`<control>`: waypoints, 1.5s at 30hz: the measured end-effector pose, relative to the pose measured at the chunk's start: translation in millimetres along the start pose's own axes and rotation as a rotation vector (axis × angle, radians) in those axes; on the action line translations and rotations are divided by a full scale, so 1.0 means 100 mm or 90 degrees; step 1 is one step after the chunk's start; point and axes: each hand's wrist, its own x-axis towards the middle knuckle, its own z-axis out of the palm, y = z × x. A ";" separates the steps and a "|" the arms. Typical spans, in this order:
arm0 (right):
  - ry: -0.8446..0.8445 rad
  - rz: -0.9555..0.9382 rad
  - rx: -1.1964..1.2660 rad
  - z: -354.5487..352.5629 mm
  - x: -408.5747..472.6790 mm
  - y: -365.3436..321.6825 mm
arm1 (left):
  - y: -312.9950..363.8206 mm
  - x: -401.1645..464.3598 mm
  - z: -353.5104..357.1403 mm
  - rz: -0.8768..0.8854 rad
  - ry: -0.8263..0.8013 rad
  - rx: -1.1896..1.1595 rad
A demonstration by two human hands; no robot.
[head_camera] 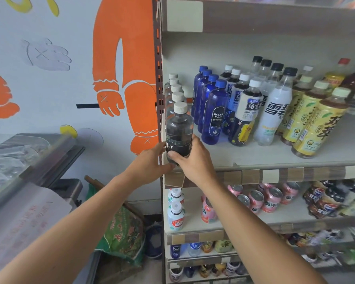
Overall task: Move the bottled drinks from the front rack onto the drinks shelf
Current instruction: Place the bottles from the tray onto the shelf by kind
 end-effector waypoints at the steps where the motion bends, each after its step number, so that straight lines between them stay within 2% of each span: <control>1: -0.015 -0.002 0.010 -0.03 0.00 0.00 | 0.01 0.01 0.01 0.006 -0.001 -0.008; 5: -0.069 -0.002 0.026 -0.13 -0.01 0.01 | 0.02 0.05 0.05 0.023 0.021 -0.040; 15: -0.069 -0.012 0.017 -0.11 0.03 0.02 | 0.02 0.09 0.09 0.038 0.015 -0.046; 19: -0.101 0.017 0.011 -0.17 0.03 0.04 | 0.05 0.04 0.12 0.005 0.033 -0.039; 21: -0.112 0.022 0.023 -0.26 0.04 0.07 | 0.14 -0.03 0.11 -0.022 0.113 -0.052; 23: -0.094 0.018 0.018 -0.38 0.07 0.10 | 0.27 -0.11 0.09 -0.017 0.248 -0.087; 25: -0.062 0.002 0.015 -0.52 0.14 0.13 | 0.48 -0.18 0.06 0.027 0.381 -0.126; 27: -0.021 -0.024 0.016 -0.65 0.23 0.16 | 0.74 -0.18 0.06 0.071 0.441 -0.155; 29: 0.025 -0.044 0.010 -0.78 0.32 0.22 | 0.98 -0.11 0.14 0.081 0.402 -0.158; 31: 0.080 -0.056 0.010 -0.92 0.42 0.27 | 1.14 0.01 0.29 0.075 0.306 -0.120; 35: 0.116 -0.071 0.024 -1.16 0.67 0.31 | 1.23 0.28 0.67 -0.010 0.151 -0.026; 39: 0.096 -0.086 -0.005 -1.21 0.86 0.30 | 1.31 0.54 0.85 -0.099 0.110 -0.007; 45: 0.055 -0.107 -0.077 -1.23 0.98 0.26 | 1.27 0.91 0.93 -0.227 0.096 -0.059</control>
